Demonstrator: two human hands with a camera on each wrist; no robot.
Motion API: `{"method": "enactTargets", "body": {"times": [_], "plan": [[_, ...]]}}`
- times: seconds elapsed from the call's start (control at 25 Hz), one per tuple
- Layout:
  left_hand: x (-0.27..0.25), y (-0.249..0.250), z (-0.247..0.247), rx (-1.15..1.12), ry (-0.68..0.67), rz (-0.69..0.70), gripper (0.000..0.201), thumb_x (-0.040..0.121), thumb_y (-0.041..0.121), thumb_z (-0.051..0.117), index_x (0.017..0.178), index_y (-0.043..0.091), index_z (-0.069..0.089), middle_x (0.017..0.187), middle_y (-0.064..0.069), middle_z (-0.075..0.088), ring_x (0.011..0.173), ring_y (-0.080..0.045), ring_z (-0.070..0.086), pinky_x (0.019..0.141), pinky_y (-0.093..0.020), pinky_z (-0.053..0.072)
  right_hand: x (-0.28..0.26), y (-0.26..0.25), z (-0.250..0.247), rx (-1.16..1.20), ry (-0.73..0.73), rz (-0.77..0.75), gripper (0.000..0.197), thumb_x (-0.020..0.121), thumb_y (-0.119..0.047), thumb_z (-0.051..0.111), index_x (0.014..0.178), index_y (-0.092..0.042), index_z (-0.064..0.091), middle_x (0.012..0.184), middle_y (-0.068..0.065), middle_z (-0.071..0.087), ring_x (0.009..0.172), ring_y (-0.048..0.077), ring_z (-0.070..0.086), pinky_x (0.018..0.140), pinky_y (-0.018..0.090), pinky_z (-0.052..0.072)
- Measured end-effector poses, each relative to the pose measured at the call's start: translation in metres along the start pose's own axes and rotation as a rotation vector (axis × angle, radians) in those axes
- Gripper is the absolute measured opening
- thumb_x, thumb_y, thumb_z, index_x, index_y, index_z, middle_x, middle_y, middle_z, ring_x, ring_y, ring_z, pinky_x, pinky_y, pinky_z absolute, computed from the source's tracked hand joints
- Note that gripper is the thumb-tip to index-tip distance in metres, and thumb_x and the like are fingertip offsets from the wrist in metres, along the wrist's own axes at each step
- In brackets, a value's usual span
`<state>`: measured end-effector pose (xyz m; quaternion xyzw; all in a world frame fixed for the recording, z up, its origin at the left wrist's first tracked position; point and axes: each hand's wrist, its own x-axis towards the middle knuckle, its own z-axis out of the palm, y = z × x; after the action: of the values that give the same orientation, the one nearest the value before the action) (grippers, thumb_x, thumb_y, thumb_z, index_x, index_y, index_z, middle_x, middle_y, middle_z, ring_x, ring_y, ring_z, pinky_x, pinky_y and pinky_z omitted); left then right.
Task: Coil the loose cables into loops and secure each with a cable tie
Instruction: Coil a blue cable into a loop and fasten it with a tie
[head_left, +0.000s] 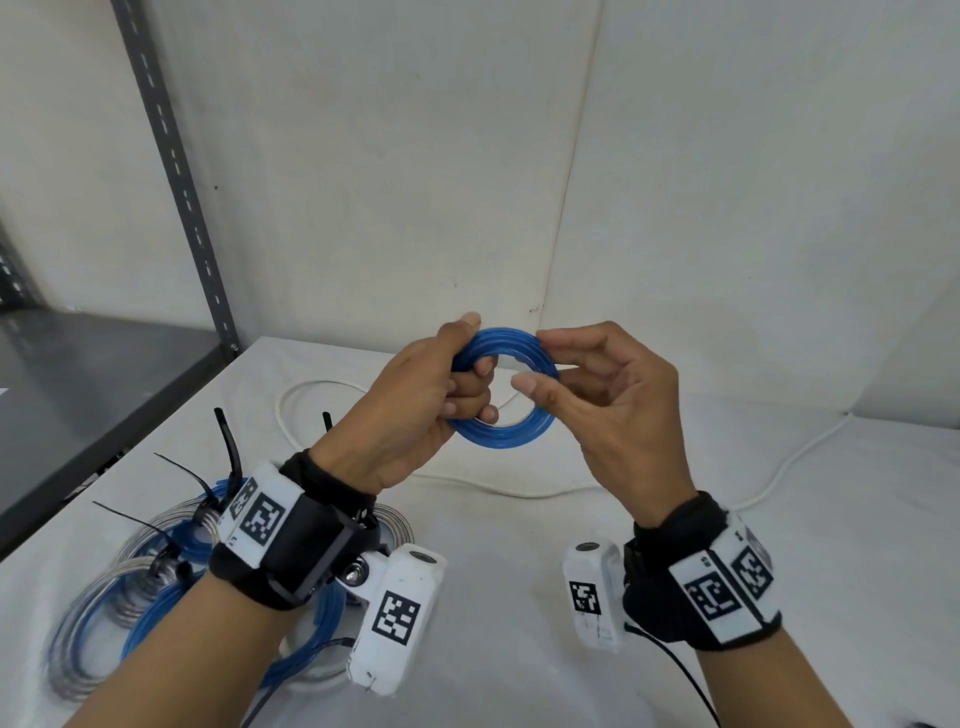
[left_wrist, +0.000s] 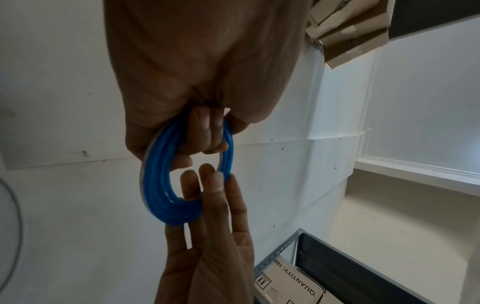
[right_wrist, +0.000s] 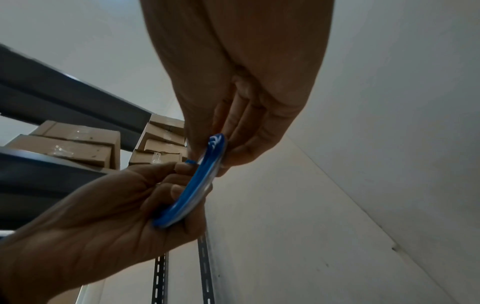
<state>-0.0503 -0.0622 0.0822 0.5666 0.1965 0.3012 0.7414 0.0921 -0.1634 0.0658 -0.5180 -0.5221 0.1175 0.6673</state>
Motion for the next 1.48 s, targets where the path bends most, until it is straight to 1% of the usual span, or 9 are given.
{"method": "enactTargets", "body": {"times": [0.16,0.32,0.48,0.84,1.04,1.16,1.28,1.4,1.48], "plan": [[0.002,-0.003,-0.004,0.024,-0.035,-0.03,0.047,0.109,0.037,0.036,0.074,0.009,0.052,0.053,0.003,0.022,0.045,-0.013,0.025,0.075,-0.036,0.052,0.0,-0.003,-0.006,-0.104,-0.012,-0.009,0.025,0.08,-0.012,0.086,0.097,-0.023,0.071,0.093,-0.005,0.078,0.077,0.016,0.077,0.067,0.029,0.06],[0.003,-0.004,-0.007,0.172,-0.139,-0.1,0.058,0.108,0.047,0.029,0.077,0.008,0.059,0.051,0.0,0.029,0.045,-0.017,0.031,0.09,-0.043,0.055,0.0,-0.005,-0.013,-0.155,-0.106,0.024,0.023,0.08,-0.012,0.085,0.096,-0.024,0.073,0.095,-0.01,0.078,0.081,0.014,0.076,0.071,0.032,0.062],[0.003,-0.004,-0.009,0.163,-0.181,-0.135,0.052,0.106,0.042,0.033,0.064,0.018,0.051,0.053,0.005,0.019,0.045,-0.014,0.022,0.079,-0.032,0.049,-0.001,-0.004,-0.013,-0.146,-0.133,0.043,0.024,0.08,-0.012,0.085,0.097,-0.024,0.072,0.095,-0.01,0.078,0.079,0.013,0.074,0.069,0.027,0.06],[-0.005,-0.015,0.032,0.285,-0.2,-0.081,0.042,0.104,0.032,0.034,0.065,0.017,0.04,0.056,0.004,0.019,0.051,-0.016,0.015,0.075,-0.037,0.033,-0.021,-0.023,-0.043,-0.214,-0.123,0.13,0.024,0.081,-0.01,0.085,0.099,-0.017,0.07,0.092,-0.002,0.078,0.078,0.012,0.074,0.073,0.021,0.056],[-0.009,-0.028,0.092,0.652,-0.266,-0.072,0.035,0.099,0.029,0.043,0.067,0.016,0.043,0.059,0.004,0.033,0.052,-0.014,0.023,0.055,-0.029,0.023,-0.052,-0.038,-0.108,-0.263,-0.112,0.34,0.008,0.093,-0.015,0.072,0.095,-0.008,0.068,0.092,0.009,0.077,0.083,0.025,0.075,0.073,0.035,0.062],[-0.02,-0.051,0.123,0.809,-0.363,-0.082,0.032,0.099,0.031,0.047,0.072,0.013,0.049,0.064,0.0,0.037,0.053,-0.014,0.027,0.057,-0.031,0.024,-0.077,-0.03,-0.175,-0.679,-0.246,0.574,0.016,0.1,-0.01,0.058,0.09,-0.017,0.069,0.094,0.008,0.076,0.078,0.019,0.073,0.069,0.031,0.058],[-0.028,-0.072,0.146,0.849,-0.427,-0.063,0.03,0.1,0.031,0.047,0.076,0.012,0.05,0.071,-0.004,0.038,0.054,-0.013,0.029,0.06,-0.033,0.025,-0.111,-0.017,-0.234,-1.249,-0.483,0.858,0.025,0.091,0.001,0.059,0.094,-0.023,0.068,0.11,0.007,0.071,0.094,0.02,0.068,0.083,0.03,0.055],[-0.033,-0.088,0.158,0.81,-0.434,-0.046,0.03,0.1,0.03,0.046,0.076,0.012,0.052,0.07,-0.005,0.036,0.053,-0.012,0.03,0.061,-0.032,0.027,-0.143,-0.008,-0.26,-1.378,-0.444,0.959,0.022,0.086,-0.01,0.075,0.104,-0.021,0.07,0.117,0.006,0.066,0.107,0.026,0.065,0.09,0.032,0.054],[-0.036,-0.096,0.158,0.76,-0.426,-0.048,0.03,0.103,0.027,0.045,0.079,0.011,0.054,0.07,-0.005,0.035,0.05,-0.008,0.033,0.057,-0.024,0.031,-0.153,-0.003,-0.264,-1.373,-0.374,0.932,0.015,0.082,-0.016,0.079,0.091,-0.024,0.07,0.11,0.003,0.07,0.102,0.025,0.067,0.088,0.033,0.056]]}}
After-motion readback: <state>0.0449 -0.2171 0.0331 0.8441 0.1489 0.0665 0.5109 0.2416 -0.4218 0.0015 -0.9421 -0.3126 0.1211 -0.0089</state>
